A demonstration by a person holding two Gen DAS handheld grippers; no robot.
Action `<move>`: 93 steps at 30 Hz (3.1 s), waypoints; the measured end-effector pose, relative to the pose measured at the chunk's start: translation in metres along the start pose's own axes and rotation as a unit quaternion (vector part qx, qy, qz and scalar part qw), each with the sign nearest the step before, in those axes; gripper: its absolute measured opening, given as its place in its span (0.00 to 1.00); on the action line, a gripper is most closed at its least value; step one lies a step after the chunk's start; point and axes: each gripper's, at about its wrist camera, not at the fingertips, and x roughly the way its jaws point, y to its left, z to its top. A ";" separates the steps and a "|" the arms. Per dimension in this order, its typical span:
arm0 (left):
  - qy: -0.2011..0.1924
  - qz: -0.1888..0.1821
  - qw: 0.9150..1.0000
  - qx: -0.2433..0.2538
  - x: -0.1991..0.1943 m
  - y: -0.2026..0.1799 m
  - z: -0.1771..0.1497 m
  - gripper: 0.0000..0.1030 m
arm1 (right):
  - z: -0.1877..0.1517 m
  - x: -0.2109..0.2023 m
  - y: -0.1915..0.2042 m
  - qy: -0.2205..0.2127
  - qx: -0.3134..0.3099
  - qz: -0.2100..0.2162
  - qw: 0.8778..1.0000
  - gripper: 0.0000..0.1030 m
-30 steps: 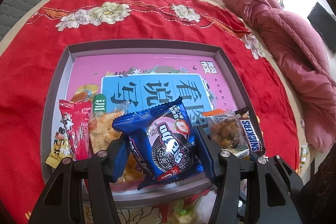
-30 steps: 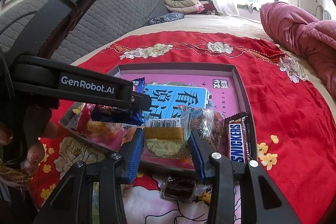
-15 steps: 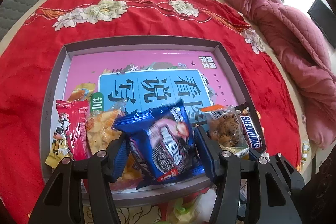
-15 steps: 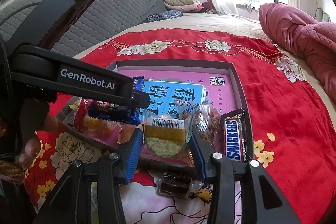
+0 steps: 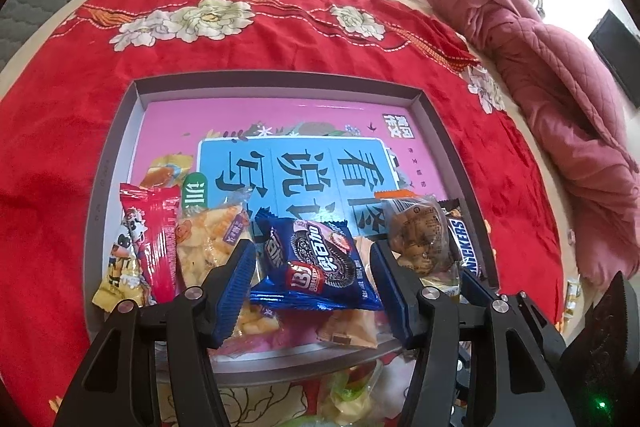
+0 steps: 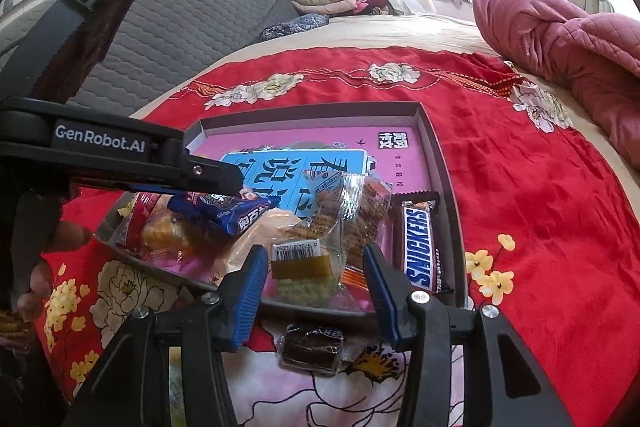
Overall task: Organize snacks
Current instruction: 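Release the Oreo pack into the tray while the right tool drops the wrapped cake, then move both open tools back to the last snacks beside the tray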
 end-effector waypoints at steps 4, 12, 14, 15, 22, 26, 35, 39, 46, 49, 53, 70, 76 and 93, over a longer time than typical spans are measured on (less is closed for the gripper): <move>-0.001 -0.003 1.000 -0.005 -0.004 0.002 -0.001 0.60 | 0.000 0.000 0.000 -0.002 0.002 0.000 1.000 0.48; -0.007 -0.005 1.000 -0.004 -0.013 0.001 -0.001 0.65 | 0.002 -0.004 -0.002 -0.009 0.009 0.003 1.000 0.50; -0.008 -0.006 1.000 -0.004 -0.015 0.000 -0.001 0.66 | 0.002 -0.004 -0.002 -0.011 0.011 0.004 1.000 0.54; -0.009 -0.007 1.000 -0.004 -0.017 0.000 -0.001 0.66 | 0.002 -0.005 -0.002 -0.011 0.012 0.006 1.000 0.55; -0.018 -0.006 1.000 -0.007 -0.029 0.002 -0.003 0.67 | 0.005 -0.010 -0.002 -0.020 0.015 0.010 1.000 0.55; -0.022 -0.007 1.000 -0.006 -0.038 0.004 -0.006 0.67 | 0.006 -0.014 -0.003 -0.028 0.016 0.012 0.999 0.57; -0.032 0.001 0.999 -0.012 -0.056 0.013 -0.015 0.67 | 0.011 -0.032 -0.012 -0.053 0.031 0.010 0.998 0.59; -0.034 0.012 0.999 -0.010 -0.060 0.014 -0.018 0.69 | 0.012 -0.041 -0.018 -0.059 0.040 0.002 0.997 0.60; -0.040 0.010 0.999 -0.009 -0.067 0.011 -0.024 0.73 | 0.010 -0.066 -0.031 -0.068 0.058 -0.012 0.996 0.66; -0.033 0.009 0.999 0.003 -0.067 0.006 -0.030 0.73 | 0.009 -0.075 -0.038 -0.070 0.074 -0.018 0.995 0.67; -0.024 0.004 1.000 0.012 -0.065 0.002 -0.041 0.73 | 0.005 -0.082 -0.040 -0.067 0.087 -0.026 0.994 0.67; -0.006 -0.001 0.999 0.046 -0.072 0.000 -0.067 0.73 | -0.011 -0.089 -0.019 -0.035 0.071 -0.048 0.996 0.67; 0.000 -0.005 0.999 0.048 -0.075 0.001 -0.075 0.73 | -0.014 -0.090 -0.011 -0.026 0.059 -0.052 0.997 0.67; 0.079 -0.026 0.995 0.050 -0.027 0.003 -0.100 0.73 | -0.024 -0.061 -0.006 0.026 0.036 -0.042 0.998 0.67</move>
